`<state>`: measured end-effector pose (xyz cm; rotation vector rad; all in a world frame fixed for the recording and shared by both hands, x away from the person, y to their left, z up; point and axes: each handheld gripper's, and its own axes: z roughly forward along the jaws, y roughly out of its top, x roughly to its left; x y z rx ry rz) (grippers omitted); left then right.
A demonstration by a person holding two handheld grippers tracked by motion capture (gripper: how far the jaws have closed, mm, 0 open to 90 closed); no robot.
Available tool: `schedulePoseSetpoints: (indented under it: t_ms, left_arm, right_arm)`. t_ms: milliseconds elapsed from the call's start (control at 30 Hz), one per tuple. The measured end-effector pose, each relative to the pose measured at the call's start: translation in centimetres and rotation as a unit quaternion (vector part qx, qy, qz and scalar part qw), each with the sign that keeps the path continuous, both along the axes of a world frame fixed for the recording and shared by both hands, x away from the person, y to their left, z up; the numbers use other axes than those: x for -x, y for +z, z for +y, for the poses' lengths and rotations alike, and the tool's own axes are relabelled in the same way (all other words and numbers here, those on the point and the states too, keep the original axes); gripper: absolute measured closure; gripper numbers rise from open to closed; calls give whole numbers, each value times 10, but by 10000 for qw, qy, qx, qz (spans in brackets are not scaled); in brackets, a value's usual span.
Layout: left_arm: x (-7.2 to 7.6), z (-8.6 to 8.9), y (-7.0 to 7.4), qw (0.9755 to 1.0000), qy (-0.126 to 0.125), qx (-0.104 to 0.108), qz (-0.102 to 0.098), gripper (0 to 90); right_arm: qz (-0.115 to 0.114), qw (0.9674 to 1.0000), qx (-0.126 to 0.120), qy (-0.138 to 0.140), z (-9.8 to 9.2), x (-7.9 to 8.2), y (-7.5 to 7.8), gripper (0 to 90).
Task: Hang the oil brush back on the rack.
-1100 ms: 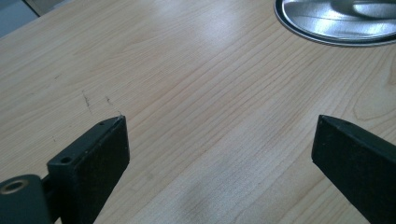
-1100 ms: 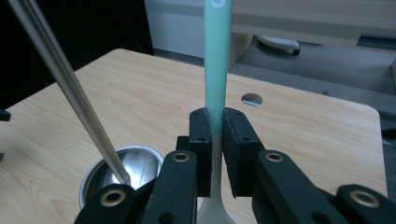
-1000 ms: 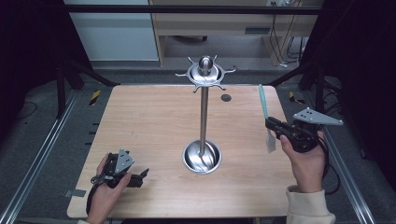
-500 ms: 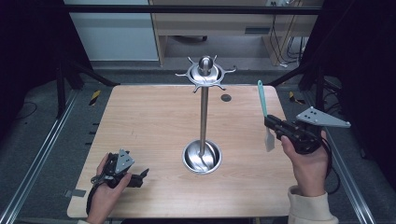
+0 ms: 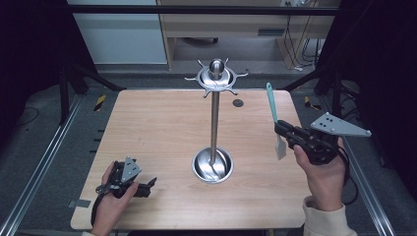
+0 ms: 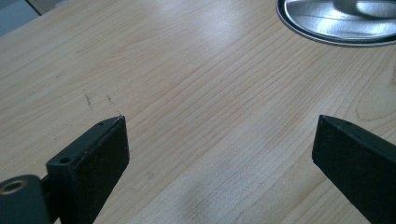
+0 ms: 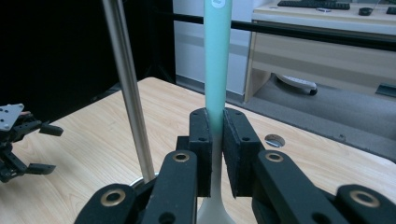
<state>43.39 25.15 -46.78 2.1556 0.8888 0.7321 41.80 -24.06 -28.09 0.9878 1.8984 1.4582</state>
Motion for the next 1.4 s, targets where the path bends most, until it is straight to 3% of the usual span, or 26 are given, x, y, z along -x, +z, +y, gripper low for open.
schedulePoseSetpoints:
  t_ms: [400,933,1400]
  left_arm:
    - [0,1,0,10000,10,9,-8,36]
    - [0,1,0,10000,-3,-21,-4,35]
    - [0,0,0,10000,-9,-21,-3,35]
  right_arm:
    - [-165,9995,-101,262,7,8,7,825]
    - [-477,9965,89,688,35,21,13,825]
    - [-485,9950,156,864,47,23,13,825]
